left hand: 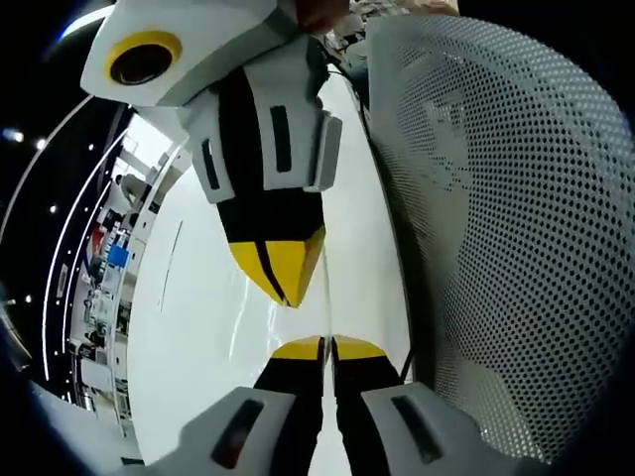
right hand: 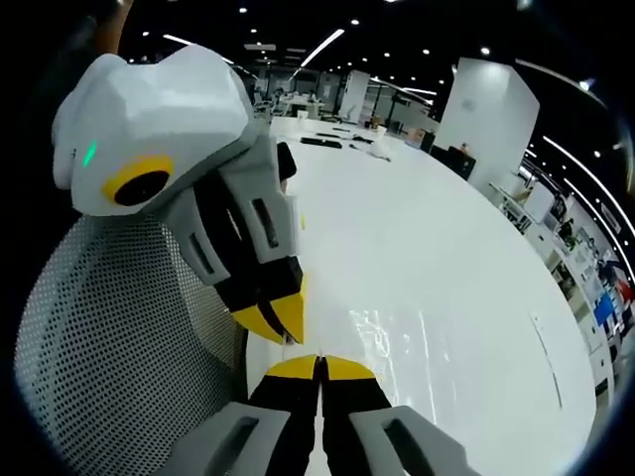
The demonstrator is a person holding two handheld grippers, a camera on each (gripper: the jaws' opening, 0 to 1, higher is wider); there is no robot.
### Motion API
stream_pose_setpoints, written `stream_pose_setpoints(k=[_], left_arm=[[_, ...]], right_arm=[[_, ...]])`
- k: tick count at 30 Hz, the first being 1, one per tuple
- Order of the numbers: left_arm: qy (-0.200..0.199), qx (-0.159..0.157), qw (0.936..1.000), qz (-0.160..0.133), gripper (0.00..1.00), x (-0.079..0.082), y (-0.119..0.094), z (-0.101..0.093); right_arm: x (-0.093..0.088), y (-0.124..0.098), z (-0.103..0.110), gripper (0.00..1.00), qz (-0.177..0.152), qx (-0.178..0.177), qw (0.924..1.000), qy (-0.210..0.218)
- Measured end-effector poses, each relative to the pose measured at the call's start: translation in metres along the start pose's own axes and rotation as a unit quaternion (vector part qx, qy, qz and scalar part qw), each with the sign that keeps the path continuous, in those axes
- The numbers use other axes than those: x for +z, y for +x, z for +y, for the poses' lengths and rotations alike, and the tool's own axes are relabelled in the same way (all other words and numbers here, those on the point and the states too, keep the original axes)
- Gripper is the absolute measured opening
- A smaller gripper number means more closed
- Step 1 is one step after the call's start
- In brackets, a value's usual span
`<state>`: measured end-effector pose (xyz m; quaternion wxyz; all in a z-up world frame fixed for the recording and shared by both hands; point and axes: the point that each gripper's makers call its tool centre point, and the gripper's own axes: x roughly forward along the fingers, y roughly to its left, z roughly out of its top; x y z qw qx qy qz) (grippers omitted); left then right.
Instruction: Open the resealable bag by pulling the two sides of the seal apart until the entire bag opening is separated and visibly accessible.
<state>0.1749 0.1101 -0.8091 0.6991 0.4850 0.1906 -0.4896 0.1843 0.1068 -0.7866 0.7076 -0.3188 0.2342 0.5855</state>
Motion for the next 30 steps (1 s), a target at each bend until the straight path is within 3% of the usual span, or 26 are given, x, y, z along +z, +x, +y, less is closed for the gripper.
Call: stream_pose_setpoints(k=[13,22,30], left_arm=[[-0.018,-0.008,0.9996,-0.019,0.0,0.012,-0.003,-0.001],[-0.044,-0.012,0.9986,-0.028,0.0,0.011,0.001,-0.008],[-0.054,-0.004,0.9981,-0.029,0.0,0.009,0.002,-0.003]], right_arm=[[0.007,-0.008,-0.03,0.0,-0.02,-0.05,0.9974,0.047],[0.009,-0.018,-0.056,0.0,-0.046,-0.101,0.9882,0.106],[0.015,-0.019,-0.059,0.0,-0.052,-0.107,0.9879,0.1]])
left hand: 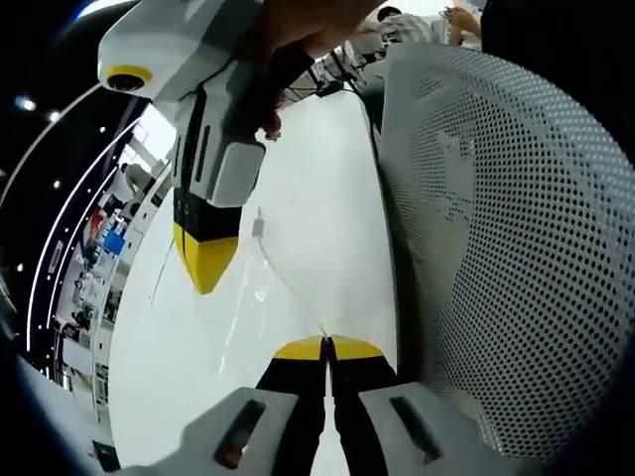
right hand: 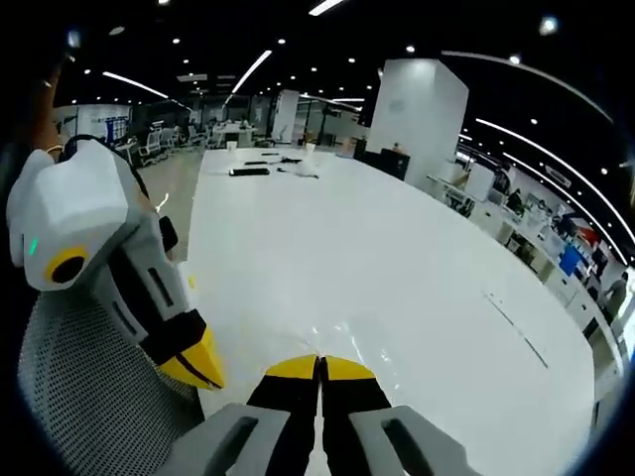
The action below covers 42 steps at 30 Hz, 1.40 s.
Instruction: Open the resealable bag by pulling the two sides of the seal apart until the entire bag opening is separated and visibly accessible.
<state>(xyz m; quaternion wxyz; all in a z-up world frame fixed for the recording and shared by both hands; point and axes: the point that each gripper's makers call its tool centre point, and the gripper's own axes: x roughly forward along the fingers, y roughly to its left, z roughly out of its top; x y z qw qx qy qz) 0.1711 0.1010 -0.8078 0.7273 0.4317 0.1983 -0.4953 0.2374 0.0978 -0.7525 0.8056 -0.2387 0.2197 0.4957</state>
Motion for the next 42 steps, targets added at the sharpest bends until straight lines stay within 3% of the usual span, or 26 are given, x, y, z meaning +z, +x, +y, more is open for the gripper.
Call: stream_pose_setpoints(k=[5,13,15,18,20,22,29,33,39,42], left_arm=[[-0.022,0.008,0.9997,0.0,0.0,0.002,0.001,0.007],[-0.046,0.056,0.9973,-0.008,0.0,0.014,-0.004,0.041],[-0.061,0.058,0.9964,-0.011,0.0,0.016,-0.004,0.045],[-0.074,0.046,0.9961,-0.012,0.0,0.014,0.0,0.042],[-0.095,0.019,0.9953,-0.007,0.0,0.009,0.005,0.029],[-0.106,0.016,0.9942,-0.01,0.0,0.008,0.005,0.024],[-0.117,-0.016,0.9929,-0.008,0.0,0.006,0.008,0.007],[-0.149,0.0,0.9886,-0.018,0.01,0.007,0.006,0.017],[-0.165,0.013,0.986,-0.021,0.08,0.008,-0.006,0.029],[-0.173,0.024,0.9843,-0.026,0.1,0.009,-0.013,0.033]], right_arm=[[0.016,-0.001,-0.007,0.0,-0.015,-0.013,0.9998,-0.008],[0.05,-0.012,-0.03,0.0,-0.048,-0.041,0.9974,-0.034],[0.051,-0.013,-0.031,0.0,-0.05,-0.044,0.9968,-0.045],[0.04,-0.01,-0.029,0.0,-0.035,-0.041,0.9972,-0.052],[0.029,-0.007,-0.025,0.0,-0.025,-0.035,0.9983,-0.04],[0.02,-0.004,-0.02,0.0,-0.018,-0.028,0.999,-0.029],[-0.006,0.001,-0.002,0.0,0.014,-0.008,0.9993,-0.034],[-0.012,0.0,0.005,0.0,0.022,-0.006,0.9986,-0.048],[-0.023,0.001,0.01,0.0,0.036,-0.008,0.9962,-0.079],[-0.031,0.001,0.007,0.0,0.055,-0.015,0.9895,-0.133]])
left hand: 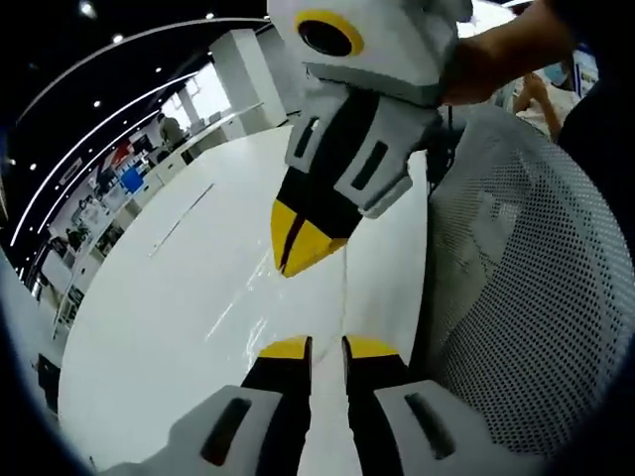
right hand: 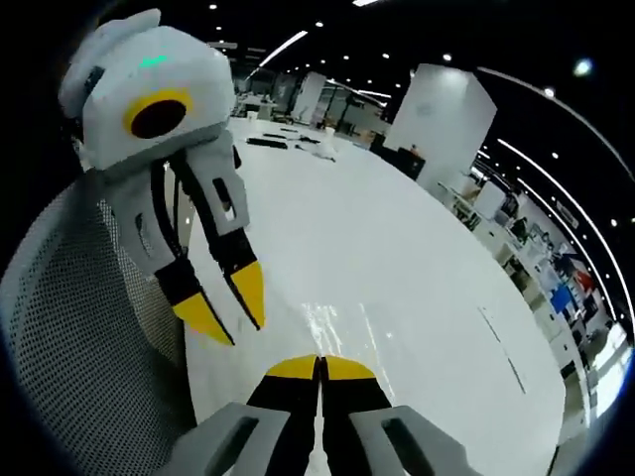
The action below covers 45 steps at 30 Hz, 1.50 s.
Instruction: Open the resealable bag by pulling the two sides of the seal apart until the entire bag opening is separated and visibly accessible.
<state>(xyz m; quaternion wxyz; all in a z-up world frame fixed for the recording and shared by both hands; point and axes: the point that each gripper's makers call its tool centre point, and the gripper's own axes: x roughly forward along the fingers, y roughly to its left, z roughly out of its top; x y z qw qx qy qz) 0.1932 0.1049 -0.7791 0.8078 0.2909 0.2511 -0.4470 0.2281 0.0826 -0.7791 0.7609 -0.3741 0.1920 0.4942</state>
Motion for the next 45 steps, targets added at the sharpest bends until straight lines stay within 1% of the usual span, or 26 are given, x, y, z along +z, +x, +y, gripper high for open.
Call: stream_pose_setpoints(k=[3,4,6,8,9,10,11,12,13,15,16,17,18,21,23,25,27,30,31,33,35,36,38,41,43,45], left_arm=[[-0.011,0.001,0.9999,-0.005,0.14,0.001,-0.006,0.001],[-0.018,0.001,0.9998,-0.007,0.16,0.0,-0.008,0.0],[-0.03,0.005,0.9995,-0.006,0.24,-0.005,-0.01,0.0],[-0.039,0.013,0.9991,-0.014,0.31,-0.007,-0.012,0.001],[-0.046,0.015,0.9987,-0.016,0.33,-0.008,-0.013,0.002],[-0.052,0.016,0.9983,-0.018,0.34,-0.009,-0.013,0.002],[-0.065,0.018,0.9975,-0.022,0.35,-0.01,-0.014,0.003],[-0.076,0.02,0.9966,-0.027,0.36,-0.01,-0.015,0.004],[-0.095,0.018,0.9947,-0.034,0.39,-0.009,-0.016,0.005],[-0.128,0.005,0.9906,-0.048,0.51,-0.007,-0.016,0.004],[-0.149,0.008,0.9868,-0.063,0.57,-0.003,-0.017,0.008],[-0.16,0.012,0.9845,-0.071,0.63,-0.001,-0.018,0.012],[-0.169,0.016,0.9822,-0.08,0.67,0.001,-0.019,0.016],[-0.185,0.029,0.9784,-0.088,0.75,0.002,-0.023,0.026],[-0.194,0.033,0.9764,-0.09,0.78,0.001,-0.024,0.03],[-0.202,0.037,0.9742,-0.094,0.79,0.002,-0.026,0.034],[-0.205,0.041,0.9733,-0.095,0.79,0.0,-0.027,0.038],[-0.21,0.046,0.9717,-0.098,0.81,0.0,-0.029,0.04],[-0.217,0.049,0.9692,-0.106,0.81,0.002,-0.03,0.042],[-0.224,0.052,0.9661,-0.117,0.83,0.005,-0.032,0.042],[-0.228,0.052,0.9646,-0.123,0.86,0.007,-0.032,0.041],[-0.227,0.051,0.9646,-0.124,0.87,0.008,-0.033,0.04],[-0.222,0.053,0.9657,-0.125,0.87,0.009,-0.031,0.038],[-0.222,0.037,0.9669,-0.119,0.9,0.008,-0.027,0.032],[-0.211,0.041,0.9705,-0.109,0.92,0.005,-0.027,0.033],[-0.209,0.044,0.9713,-0.105,0.93,0.004,-0.027,0.035]], right_arm=[[-0.003,0.003,0.002,0.0,0.004,-0.001,0.9998,-0.017],[-0.004,0.003,0.002,0.0,0.005,-0.001,0.9998,-0.02],[-0.004,0.006,0.002,0.0,0.004,-0.001,0.9996,-0.027],[-0.004,0.008,0.001,0.0,0.005,0.001,0.9991,-0.043],[-0.006,0.011,0.001,0.0,0.011,0.006,0.9981,-0.06],[-0.006,0.011,0.001,0.0,0.014,0.008,0.9976,-0.067],[-0.007,0.013,0.0,0.0,0.019,0.009,0.9958,-0.089],[-0.007,0.014,-0.001,0.0,0.017,0.009,0.9956,-0.092],[-0.006,0.016,-0.002,0.0,0.013,0.012,0.9957,-0.091],[-0.006,0.018,-0.005,0.0,0.012,0.013,0.9953,-0.095],[-0.007,0.02,-0.008,0.0,0.014,0.013,0.9948,-0.1],[-0.007,0.021,-0.01,0.0,0.014,0.014,0.9946,-0.102],[-0.007,0.023,-0.013,0.0,0.013,0.014,0.9945,-0.103],[-0.007,0.027,-0.021,0.0,0.011,0.014,0.9941,-0.107],[-0.007,0.03,-0.026,0.0,0.01,0.012,0.9934,-0.114],[-0.007,0.032,-0.036,0.0,0.014,0.006,0.9891,-0.146],[-0.007,0.035,-0.041,0.0,0.014,0.008,0.9867,-0.162],[-0.009,0.038,-0.052,0.0,0.016,0.006,0.986,-0.166],[-0.01,0.039,-0.055,0.0,0.016,0.005,0.9859,-0.166],[-0.013,0.042,-0.061,0.0,0.018,0.006,0.9866,-0.162],[-0.015,0.046,-0.064,0.0,0.023,0.008,0.9863,-0.163],[-0.018,0.048,-0.065,0.0,0.027,0.011,0.9847,-0.172],[-0.02,0.053,-0.068,0.0,0.03,0.013,0.984,-0.175],[-0.022,0.059,-0.072,0.0,0.033,0.016,0.9841,-0.174],[-0.023,0.063,-0.074,0.0,0.037,0.016,0.9847,-0.169],[-0.022,0.065,-0.075,0.0,0.032,0.017,0.9873,-0.154]])
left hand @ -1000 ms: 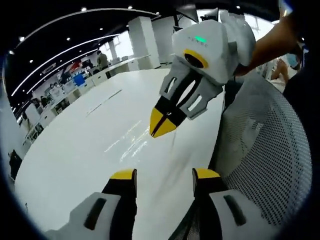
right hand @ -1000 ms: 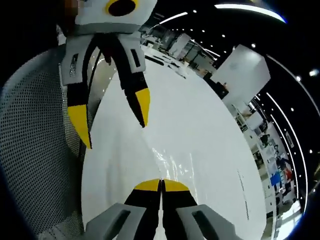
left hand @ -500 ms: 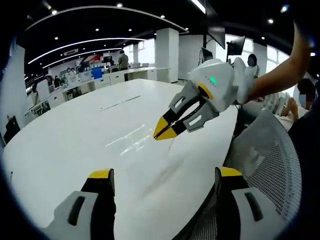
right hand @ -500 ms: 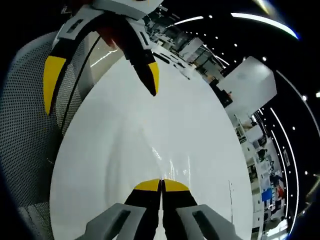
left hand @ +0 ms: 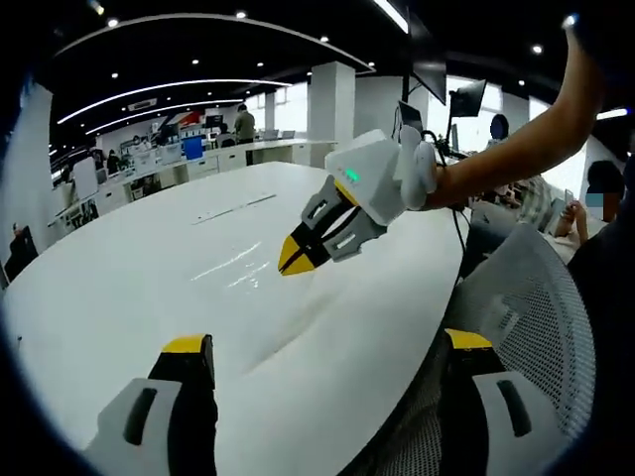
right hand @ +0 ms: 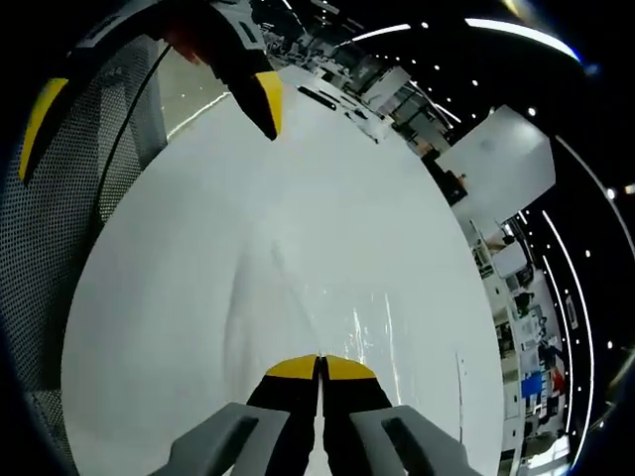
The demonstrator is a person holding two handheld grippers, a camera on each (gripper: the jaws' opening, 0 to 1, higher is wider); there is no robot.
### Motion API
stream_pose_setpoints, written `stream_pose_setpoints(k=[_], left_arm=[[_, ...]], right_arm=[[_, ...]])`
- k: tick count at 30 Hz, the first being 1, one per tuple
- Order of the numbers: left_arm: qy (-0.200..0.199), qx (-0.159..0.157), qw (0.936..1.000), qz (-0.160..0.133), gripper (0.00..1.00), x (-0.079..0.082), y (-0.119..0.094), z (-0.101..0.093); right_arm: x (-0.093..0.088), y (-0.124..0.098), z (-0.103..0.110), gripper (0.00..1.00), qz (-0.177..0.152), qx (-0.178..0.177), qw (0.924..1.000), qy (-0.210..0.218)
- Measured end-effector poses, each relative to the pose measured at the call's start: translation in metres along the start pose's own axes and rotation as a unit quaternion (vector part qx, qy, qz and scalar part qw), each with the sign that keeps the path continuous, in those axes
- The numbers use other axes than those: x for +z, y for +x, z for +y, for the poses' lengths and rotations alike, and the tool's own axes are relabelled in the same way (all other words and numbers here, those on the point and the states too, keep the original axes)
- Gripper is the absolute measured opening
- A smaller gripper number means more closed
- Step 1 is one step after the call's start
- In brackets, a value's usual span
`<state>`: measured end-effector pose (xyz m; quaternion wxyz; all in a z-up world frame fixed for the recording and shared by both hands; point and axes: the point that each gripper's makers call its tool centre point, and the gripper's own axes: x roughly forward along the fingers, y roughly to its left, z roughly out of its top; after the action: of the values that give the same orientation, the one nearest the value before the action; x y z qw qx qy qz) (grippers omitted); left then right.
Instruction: Open the resealable bag by pulling the two sides of the seal apart until the entire bag opening is separated and visibly accessible.
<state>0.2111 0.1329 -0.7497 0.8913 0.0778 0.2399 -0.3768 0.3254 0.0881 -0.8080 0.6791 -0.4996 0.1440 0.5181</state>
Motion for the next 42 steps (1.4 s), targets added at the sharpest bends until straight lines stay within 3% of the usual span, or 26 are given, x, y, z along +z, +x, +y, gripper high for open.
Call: stream_pose_setpoints(k=[6,12,16,20,22,28,31,33,35,36,37,42], left_arm=[[-0.007,0.007,0.9999,0.0,0.93,0.001,-0.001,0.007],[-0.004,0.009,0.9999,0.005,0.93,-0.001,-0.002,0.007],[0.004,0.01,0.9998,0.014,0.93,-0.005,-0.001,0.006],[0.005,0.008,0.9999,0.014,0.94,-0.005,-0.002,0.004],[0.006,0.009,0.9999,0.012,0.94,-0.003,-0.002,0.004],[0.006,0.009,0.9998,0.014,0.94,-0.003,-0.001,0.004],[0.008,0.01,0.9998,0.012,0.94,-0.001,-0.001,0.004],[0.009,0.011,0.9999,0.009,0.95,0.001,-0.002,0.004],[0.011,0.01,0.9999,0.006,0.94,0.003,-0.002,0.004],[0.011,0.009,0.9999,0.005,0.94,0.004,-0.002,0.003],[0.012,0.01,0.9999,0.004,0.94,0.004,-0.003,0.004],[0.013,0.017,0.9998,-0.006,0.96,0.01,-0.006,0.006]], right_arm=[[0.005,0.009,-0.004,0.0,-0.015,-0.005,0.9965,0.082],[0.007,0.011,-0.002,0.0,-0.019,-0.005,0.9944,0.104],[0.007,0.011,0.005,0.06,-0.027,0.004,0.9883,0.15],[0.004,0.008,0.012,0.13,-0.014,0.012,0.9881,0.153],[0.003,0.005,0.014,0.16,-0.015,0.012,0.9836,0.18],[0.0,-0.009,0.017,0.26,-0.026,0.003,0.9644,0.263],[0.0,-0.021,0.02,0.29,-0.04,-0.001,0.9447,0.325],[0.0,-0.029,0.019,0.33,-0.048,-0.009,0.9366,0.347],[0.003,-0.037,0.017,0.37,-0.066,-0.017,0.9221,0.381],[0.008,-0.045,0.016,0.39,-0.086,-0.019,0.9047,0.417],[0.01,-0.054,0.013,0.4,-0.101,-0.028,0.8952,0.433],[0.008,-0.081,0.008,0.5,-0.117,-0.06,0.8829,0.451]])
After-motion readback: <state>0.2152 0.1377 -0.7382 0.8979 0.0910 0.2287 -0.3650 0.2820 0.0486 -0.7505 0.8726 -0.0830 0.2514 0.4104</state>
